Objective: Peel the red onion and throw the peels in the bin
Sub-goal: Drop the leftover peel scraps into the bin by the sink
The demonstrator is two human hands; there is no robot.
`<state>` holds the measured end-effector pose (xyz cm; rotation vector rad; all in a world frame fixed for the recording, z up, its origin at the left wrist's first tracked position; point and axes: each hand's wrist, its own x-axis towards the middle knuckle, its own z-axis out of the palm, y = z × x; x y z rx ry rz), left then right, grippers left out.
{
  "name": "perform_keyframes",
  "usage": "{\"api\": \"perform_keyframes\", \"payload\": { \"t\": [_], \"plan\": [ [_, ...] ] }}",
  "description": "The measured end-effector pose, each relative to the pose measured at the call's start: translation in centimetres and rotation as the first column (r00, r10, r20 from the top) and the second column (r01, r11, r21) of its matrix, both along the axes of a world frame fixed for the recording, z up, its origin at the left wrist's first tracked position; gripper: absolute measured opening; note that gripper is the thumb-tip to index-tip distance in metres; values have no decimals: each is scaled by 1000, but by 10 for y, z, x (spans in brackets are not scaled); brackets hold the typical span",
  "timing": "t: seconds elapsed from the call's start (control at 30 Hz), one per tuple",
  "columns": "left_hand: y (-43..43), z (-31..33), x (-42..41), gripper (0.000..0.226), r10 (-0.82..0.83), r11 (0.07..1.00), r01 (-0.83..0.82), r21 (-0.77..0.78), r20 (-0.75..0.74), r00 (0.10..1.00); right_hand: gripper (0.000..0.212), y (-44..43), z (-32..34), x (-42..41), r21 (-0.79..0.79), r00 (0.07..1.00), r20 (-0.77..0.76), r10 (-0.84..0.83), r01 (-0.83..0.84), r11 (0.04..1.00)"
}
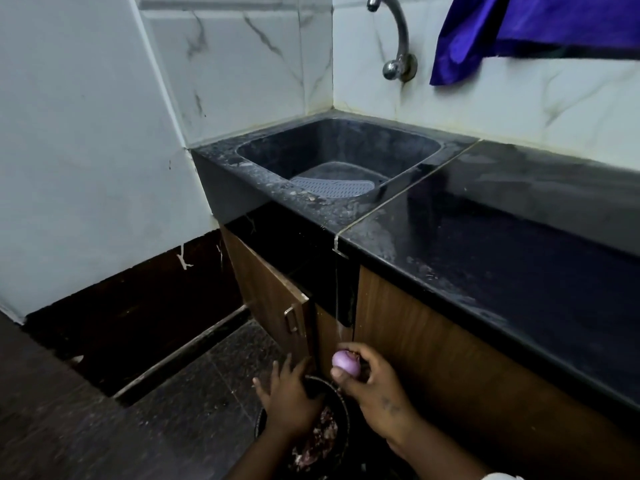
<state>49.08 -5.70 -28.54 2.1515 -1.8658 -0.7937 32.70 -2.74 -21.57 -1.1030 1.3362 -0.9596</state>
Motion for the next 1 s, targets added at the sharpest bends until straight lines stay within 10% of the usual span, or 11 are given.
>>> {"api": "perform_keyframes", "payload": {
  "t": [0.17, 0.33, 0.5, 0.87, 1.0],
  "plan": [
    [31, 55, -16, 17, 21, 904, -102, -416, -194, 981, 51, 43, 58, -28, -125, 999, 34, 3, 1, 992],
    [57, 116, -60, 55, -91, 770, -99, -630, -263, 960, 54, 108, 137, -77, -327, 998, 13, -57, 58, 943],
    [94, 189, -138, 33, -444, 516, 2, -856, -265, 856, 40, 166, 202, -164, -454, 957, -19, -291, 251, 855],
    [99, 256, -339, 24, -795, 306, 513, -802, 81, 601, 35, 196, 219, -376, -445, 622, -404, -670, 506, 739],
    [91, 264, -387, 25, -842, 450, 547, -706, -132, 523, 41, 182, 206, -404, -426, 606, -460, -649, 490, 760]
  ]
}}
